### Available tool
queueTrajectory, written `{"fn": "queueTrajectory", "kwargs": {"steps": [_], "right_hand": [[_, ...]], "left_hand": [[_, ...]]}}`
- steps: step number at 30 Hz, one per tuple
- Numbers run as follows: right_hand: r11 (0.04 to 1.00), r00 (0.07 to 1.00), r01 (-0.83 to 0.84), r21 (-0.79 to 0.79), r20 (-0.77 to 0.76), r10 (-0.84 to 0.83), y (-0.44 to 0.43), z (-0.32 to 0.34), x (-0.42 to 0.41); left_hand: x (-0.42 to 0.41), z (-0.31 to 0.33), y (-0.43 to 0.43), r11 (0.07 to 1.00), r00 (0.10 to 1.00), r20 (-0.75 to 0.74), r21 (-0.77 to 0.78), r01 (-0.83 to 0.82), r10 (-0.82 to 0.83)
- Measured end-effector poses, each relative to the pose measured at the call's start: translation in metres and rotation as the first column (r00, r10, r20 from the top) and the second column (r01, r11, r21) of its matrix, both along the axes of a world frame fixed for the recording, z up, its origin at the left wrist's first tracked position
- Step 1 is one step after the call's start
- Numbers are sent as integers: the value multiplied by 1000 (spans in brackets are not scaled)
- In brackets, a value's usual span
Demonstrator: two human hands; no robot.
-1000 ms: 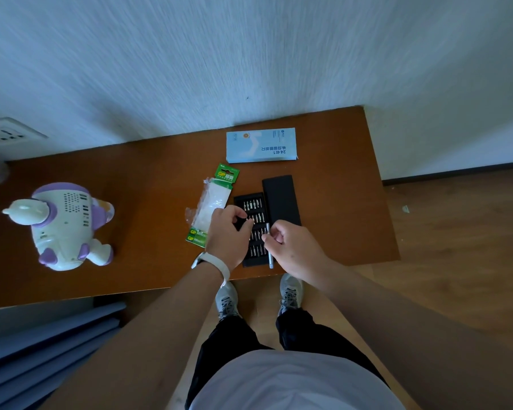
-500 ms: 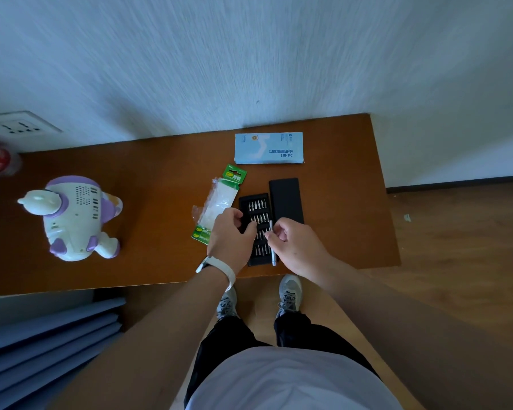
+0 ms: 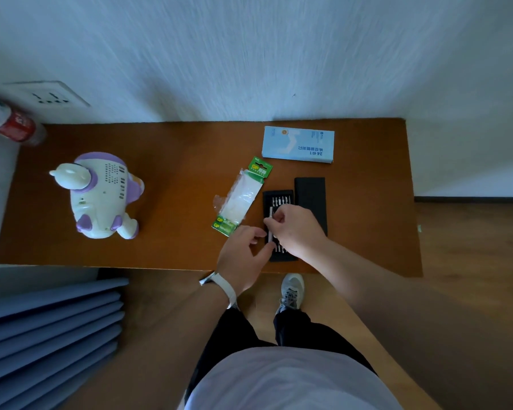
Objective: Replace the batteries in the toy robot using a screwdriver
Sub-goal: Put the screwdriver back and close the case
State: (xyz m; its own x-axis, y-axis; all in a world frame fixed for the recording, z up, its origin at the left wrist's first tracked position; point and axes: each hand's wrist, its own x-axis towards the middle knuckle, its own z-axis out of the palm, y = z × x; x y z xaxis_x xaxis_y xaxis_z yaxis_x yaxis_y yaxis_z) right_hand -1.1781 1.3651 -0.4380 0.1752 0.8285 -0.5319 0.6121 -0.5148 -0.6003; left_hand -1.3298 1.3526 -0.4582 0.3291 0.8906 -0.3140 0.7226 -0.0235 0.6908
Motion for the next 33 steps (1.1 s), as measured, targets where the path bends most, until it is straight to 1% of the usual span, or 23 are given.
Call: {"fn": "queueTrajectory", "kwargs": {"steps": [2, 6, 11, 18, 24, 28, 33], "right_hand": [[1000, 999, 3, -1, 39, -3, 4, 1, -3], [1000, 996, -11, -13, 86, 12, 6, 3, -4], [999, 996, -33, -1, 81, 33, 1, 3, -4], [994, 987, -72, 79, 151, 59, -13, -5, 13], [989, 988, -79, 126, 145, 60, -21, -14, 18], [982, 986, -105, 156, 142, 83, -22, -18, 20], [970, 976, -155, 188, 178, 122, -24, -19, 21]], "left_hand": [[2, -2, 2, 1000, 1000, -1, 17, -19, 19], [8, -9, 7, 999, 998, -61, 36, -13, 15], [10, -11, 10, 998, 996, -92, 58, -4, 9], [18, -4, 21, 999, 986, -159, -5, -54, 52], [24, -2, 27, 988, 976, -183, -73, -133, 118], [26, -2, 30, 985, 973, -189, -83, -149, 131], [28, -2, 30, 981, 972, -169, -82, -178, 162]]}}
